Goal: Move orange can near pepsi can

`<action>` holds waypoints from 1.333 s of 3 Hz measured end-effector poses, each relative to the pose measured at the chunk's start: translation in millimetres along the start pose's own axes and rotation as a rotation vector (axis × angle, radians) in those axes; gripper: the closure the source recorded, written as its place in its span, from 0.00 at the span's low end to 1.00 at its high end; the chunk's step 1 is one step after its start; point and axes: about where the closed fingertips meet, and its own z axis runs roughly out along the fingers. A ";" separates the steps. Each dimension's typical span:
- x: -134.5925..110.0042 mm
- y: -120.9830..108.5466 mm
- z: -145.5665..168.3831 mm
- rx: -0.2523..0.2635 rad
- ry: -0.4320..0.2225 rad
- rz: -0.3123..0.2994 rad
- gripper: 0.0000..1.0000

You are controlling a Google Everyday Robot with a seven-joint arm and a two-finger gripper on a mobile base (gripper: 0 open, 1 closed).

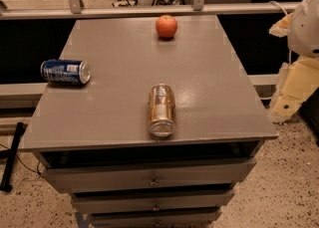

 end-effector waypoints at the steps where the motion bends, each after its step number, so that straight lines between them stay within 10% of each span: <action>1: -22.9 1.3 20.9 -0.009 -0.068 0.055 0.00; 4: -99.8 -9.9 53.7 -0.056 -0.198 0.272 0.00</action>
Offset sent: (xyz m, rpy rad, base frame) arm 0.0560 0.1078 -0.0355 0.3127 0.0204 -0.1814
